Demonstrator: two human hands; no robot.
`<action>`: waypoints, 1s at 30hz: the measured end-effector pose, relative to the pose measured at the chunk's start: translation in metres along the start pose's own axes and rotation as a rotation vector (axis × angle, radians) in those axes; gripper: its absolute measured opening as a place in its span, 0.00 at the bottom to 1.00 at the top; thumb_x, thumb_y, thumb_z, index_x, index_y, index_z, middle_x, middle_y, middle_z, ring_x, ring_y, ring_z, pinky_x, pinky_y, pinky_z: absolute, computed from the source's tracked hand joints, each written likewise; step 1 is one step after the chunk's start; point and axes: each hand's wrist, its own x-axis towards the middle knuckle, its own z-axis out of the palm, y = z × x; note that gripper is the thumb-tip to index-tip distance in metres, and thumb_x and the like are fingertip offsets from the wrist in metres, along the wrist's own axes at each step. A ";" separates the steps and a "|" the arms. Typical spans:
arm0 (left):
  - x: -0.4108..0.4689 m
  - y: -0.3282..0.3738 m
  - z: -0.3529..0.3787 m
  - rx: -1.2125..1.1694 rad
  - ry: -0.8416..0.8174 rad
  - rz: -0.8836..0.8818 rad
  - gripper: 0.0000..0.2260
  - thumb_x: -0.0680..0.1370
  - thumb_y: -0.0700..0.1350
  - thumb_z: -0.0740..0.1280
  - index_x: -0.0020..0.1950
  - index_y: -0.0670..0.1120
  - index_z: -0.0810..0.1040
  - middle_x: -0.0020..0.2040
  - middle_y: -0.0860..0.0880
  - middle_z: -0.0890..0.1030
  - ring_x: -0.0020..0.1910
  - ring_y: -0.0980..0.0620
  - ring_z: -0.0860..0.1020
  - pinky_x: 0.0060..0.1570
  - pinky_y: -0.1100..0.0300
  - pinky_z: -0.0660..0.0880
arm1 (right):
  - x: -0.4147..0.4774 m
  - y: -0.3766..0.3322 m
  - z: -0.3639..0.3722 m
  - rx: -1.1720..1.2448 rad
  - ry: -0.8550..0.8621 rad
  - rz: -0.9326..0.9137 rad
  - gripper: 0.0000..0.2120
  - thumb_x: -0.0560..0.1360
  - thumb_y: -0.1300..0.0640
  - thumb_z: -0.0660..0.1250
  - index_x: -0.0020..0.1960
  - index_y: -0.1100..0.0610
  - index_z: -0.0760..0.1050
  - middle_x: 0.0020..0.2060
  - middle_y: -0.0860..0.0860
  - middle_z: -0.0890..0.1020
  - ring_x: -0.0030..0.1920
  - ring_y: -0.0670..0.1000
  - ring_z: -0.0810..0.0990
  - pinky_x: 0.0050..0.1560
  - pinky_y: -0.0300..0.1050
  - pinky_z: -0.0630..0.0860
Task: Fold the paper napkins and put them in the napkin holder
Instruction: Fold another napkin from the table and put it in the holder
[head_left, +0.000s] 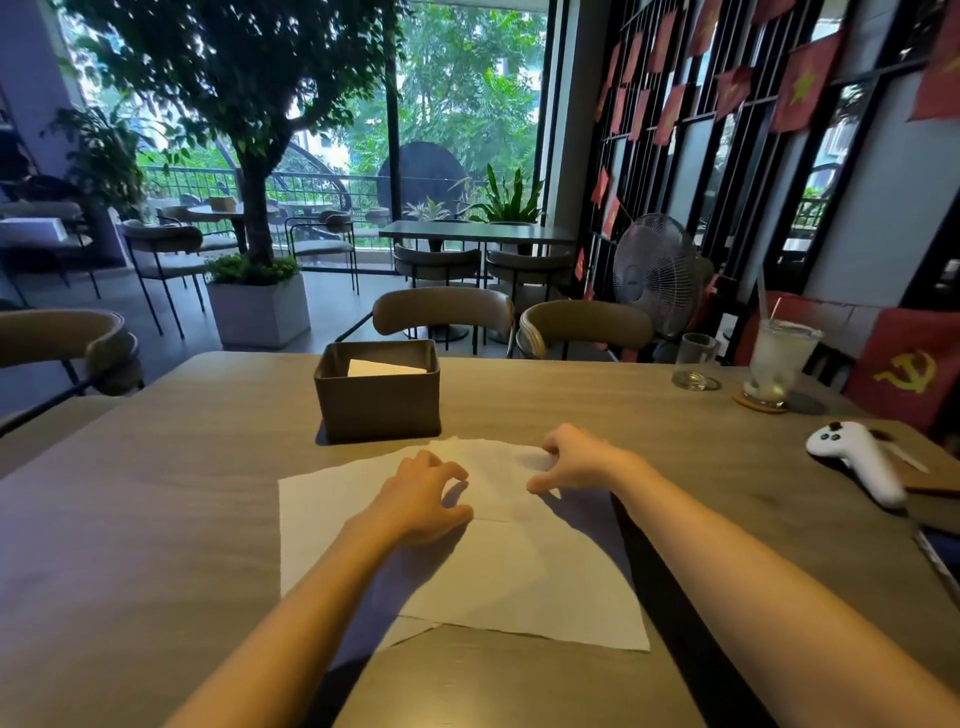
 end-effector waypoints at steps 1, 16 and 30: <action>-0.001 0.001 0.002 -0.009 0.008 0.005 0.24 0.75 0.57 0.64 0.69 0.53 0.67 0.70 0.47 0.65 0.68 0.46 0.64 0.66 0.51 0.65 | -0.002 0.002 0.000 0.011 0.006 -0.010 0.17 0.69 0.46 0.73 0.50 0.56 0.76 0.40 0.49 0.75 0.47 0.52 0.75 0.54 0.53 0.70; 0.001 0.027 -0.001 -1.024 0.368 -0.154 0.40 0.68 0.46 0.76 0.74 0.47 0.58 0.68 0.45 0.68 0.66 0.44 0.69 0.63 0.48 0.70 | -0.061 -0.013 -0.096 0.322 0.263 -0.282 0.12 0.72 0.58 0.73 0.35 0.57 0.73 0.30 0.48 0.72 0.30 0.42 0.70 0.29 0.30 0.65; -0.007 0.073 0.002 -2.056 0.002 -0.140 0.19 0.71 0.51 0.69 0.60 0.46 0.75 0.56 0.41 0.81 0.57 0.41 0.78 0.54 0.43 0.76 | -0.063 -0.019 -0.132 0.992 0.598 -0.361 0.06 0.72 0.63 0.72 0.48 0.65 0.80 0.36 0.53 0.81 0.32 0.47 0.80 0.36 0.41 0.78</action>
